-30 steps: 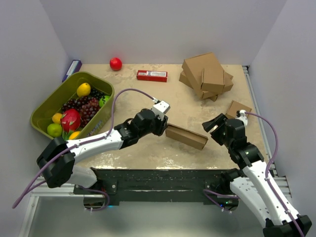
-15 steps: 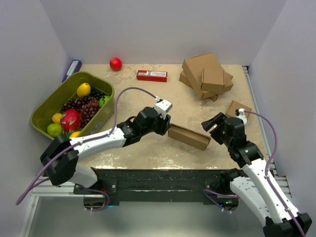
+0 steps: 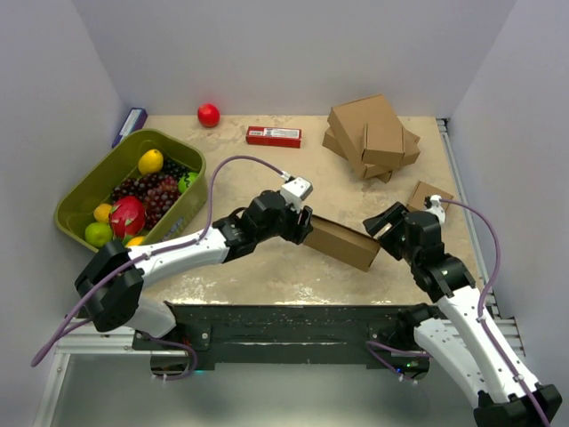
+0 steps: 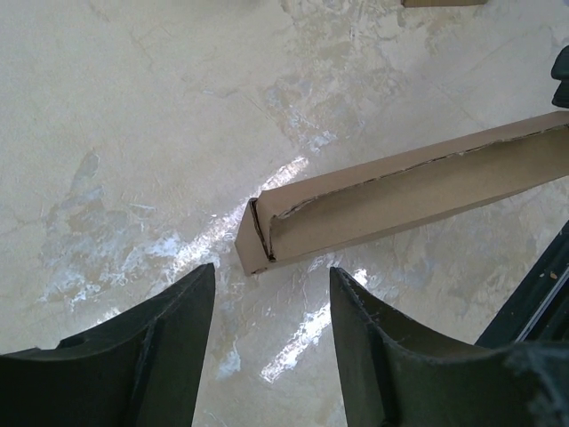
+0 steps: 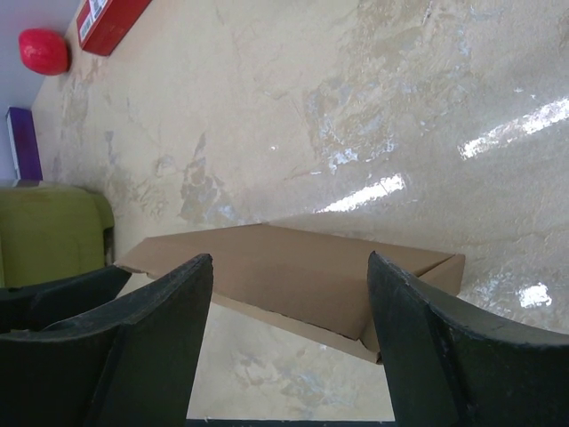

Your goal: Fold the paper box

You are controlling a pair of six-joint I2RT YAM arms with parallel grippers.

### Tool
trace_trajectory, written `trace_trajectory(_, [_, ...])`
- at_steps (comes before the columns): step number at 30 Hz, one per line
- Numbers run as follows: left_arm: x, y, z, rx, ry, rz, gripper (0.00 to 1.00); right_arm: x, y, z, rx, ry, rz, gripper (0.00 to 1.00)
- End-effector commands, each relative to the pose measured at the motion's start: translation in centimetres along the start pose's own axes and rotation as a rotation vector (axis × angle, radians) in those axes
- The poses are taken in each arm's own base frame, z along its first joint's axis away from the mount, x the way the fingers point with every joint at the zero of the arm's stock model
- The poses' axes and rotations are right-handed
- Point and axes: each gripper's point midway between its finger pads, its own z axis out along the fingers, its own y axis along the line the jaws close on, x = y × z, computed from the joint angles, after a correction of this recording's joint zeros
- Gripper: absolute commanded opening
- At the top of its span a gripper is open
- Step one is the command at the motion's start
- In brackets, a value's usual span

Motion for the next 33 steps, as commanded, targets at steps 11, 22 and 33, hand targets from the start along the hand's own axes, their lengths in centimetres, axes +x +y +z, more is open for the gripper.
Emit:
trace_trajectory(11, [-7.1, -0.2, -0.6, 0.142, -0.190, -0.194, 0.70, -2.1, 0.0, -1.7, 0.015, -0.079, -0.024, 0.74])
trace_trajectory(22, [-7.1, 0.2, 1.4, 0.195, -0.190, -0.264, 0.71, -0.6, -1.3, -1.1, 0.032, -0.045, -0.012, 0.73])
trace_trajectory(33, [-5.8, 0.6, 2.4, 0.191, -0.163, -0.281, 0.70, 0.0, -1.9, -1.0, 0.042, -0.036, -0.007, 0.72])
